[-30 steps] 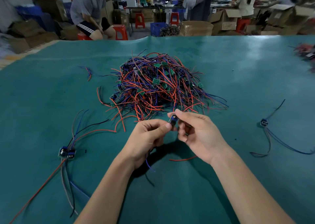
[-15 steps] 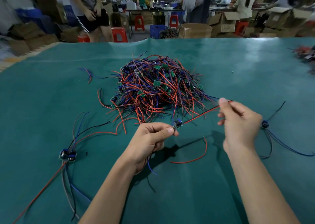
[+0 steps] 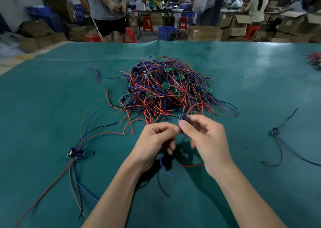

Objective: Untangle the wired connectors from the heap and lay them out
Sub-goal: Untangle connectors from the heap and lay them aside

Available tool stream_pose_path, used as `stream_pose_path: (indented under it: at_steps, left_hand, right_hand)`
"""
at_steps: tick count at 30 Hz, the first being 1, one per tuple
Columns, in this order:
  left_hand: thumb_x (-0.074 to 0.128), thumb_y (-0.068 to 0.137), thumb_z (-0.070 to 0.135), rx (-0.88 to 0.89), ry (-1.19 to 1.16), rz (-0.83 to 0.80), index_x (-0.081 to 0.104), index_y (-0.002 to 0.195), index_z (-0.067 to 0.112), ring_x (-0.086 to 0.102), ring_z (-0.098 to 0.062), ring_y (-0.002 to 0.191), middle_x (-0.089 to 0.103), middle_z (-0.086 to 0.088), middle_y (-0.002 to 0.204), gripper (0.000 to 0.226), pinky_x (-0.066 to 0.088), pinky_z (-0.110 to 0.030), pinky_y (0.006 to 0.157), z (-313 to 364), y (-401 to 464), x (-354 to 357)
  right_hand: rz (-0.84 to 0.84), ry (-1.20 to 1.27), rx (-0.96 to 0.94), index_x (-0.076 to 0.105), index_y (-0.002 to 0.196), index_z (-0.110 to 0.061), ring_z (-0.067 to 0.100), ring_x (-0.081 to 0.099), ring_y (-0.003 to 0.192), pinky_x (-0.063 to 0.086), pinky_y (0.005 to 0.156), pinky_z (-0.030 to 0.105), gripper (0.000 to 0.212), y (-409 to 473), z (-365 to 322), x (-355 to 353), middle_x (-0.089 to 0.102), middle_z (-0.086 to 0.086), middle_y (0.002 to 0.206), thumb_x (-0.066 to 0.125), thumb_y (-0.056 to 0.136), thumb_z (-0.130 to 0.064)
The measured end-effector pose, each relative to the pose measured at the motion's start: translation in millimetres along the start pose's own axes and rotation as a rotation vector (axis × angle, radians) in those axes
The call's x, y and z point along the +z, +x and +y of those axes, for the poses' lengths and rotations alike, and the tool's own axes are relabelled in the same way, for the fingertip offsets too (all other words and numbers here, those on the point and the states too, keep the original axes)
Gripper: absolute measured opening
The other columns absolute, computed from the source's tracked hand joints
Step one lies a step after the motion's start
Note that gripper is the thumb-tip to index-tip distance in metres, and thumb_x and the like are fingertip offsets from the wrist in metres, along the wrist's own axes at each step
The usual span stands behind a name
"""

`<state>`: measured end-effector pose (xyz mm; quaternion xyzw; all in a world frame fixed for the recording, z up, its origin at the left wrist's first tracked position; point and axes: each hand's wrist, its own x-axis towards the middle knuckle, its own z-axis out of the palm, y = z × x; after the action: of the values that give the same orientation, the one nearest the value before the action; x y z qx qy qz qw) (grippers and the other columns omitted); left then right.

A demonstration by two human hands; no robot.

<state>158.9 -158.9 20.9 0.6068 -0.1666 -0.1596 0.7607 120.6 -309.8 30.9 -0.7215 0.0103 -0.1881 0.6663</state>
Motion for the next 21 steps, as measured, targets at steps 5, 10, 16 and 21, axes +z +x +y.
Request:
stream_pose_path:
  at_steps: [5,10,16,21]
  left_hand:
    - [0.068,0.088,0.020,-0.025,0.026,-0.081,0.078,0.083,0.011,0.051,-0.014,0.043,0.061,-0.008,0.055,0.015,0.044,-0.018,0.048,-1.8,-0.2,0.9]
    - [0.067,0.086,0.019,-0.032,0.008,-0.125,0.078,0.082,0.011,0.057,-0.015,0.050,0.066,-0.007,0.062,0.014,0.047,-0.021,0.055,-0.6,-1.0,0.7]
    - [0.069,0.086,0.020,-0.054,-0.011,-0.116,0.079,0.083,0.013,0.064,-0.015,0.062,0.072,-0.009,0.076,0.012,0.053,-0.022,0.066,-4.4,-0.6,0.6]
    - [0.064,0.094,0.013,-0.048,-0.042,-0.049,0.075,0.087,0.008,0.066,-0.016,0.066,0.072,-0.011,0.080,0.013,0.051,-0.021,0.064,-4.8,0.7,4.1]
  right_hand:
    - [0.101,0.148,0.018,0.074,0.087,-0.013,0.014,0.050,0.059,0.042,0.048,0.022,0.005,6.8,-5.2,-14.4,0.066,-0.003,0.070,0.077,0.087,-0.009]
    - [0.212,0.340,0.016,0.069,0.090,-0.009,0.009,0.049,0.057,0.040,0.051,0.020,0.006,13.7,-20.7,-24.0,0.065,-0.005,0.068,0.072,0.085,-0.007]
    - [0.313,0.437,-0.111,0.069,0.086,-0.016,0.007,0.049,0.055,0.039,0.053,0.021,0.010,24.5,-76.3,-34.4,0.065,-0.008,0.069,0.069,0.090,-0.007]
    - [0.097,0.320,-0.078,0.074,0.074,-0.014,0.007,0.050,0.047,0.040,0.043,0.020,0.012,31.3,-126.2,10.2,0.066,-0.002,0.063,0.078,0.085,-0.010]
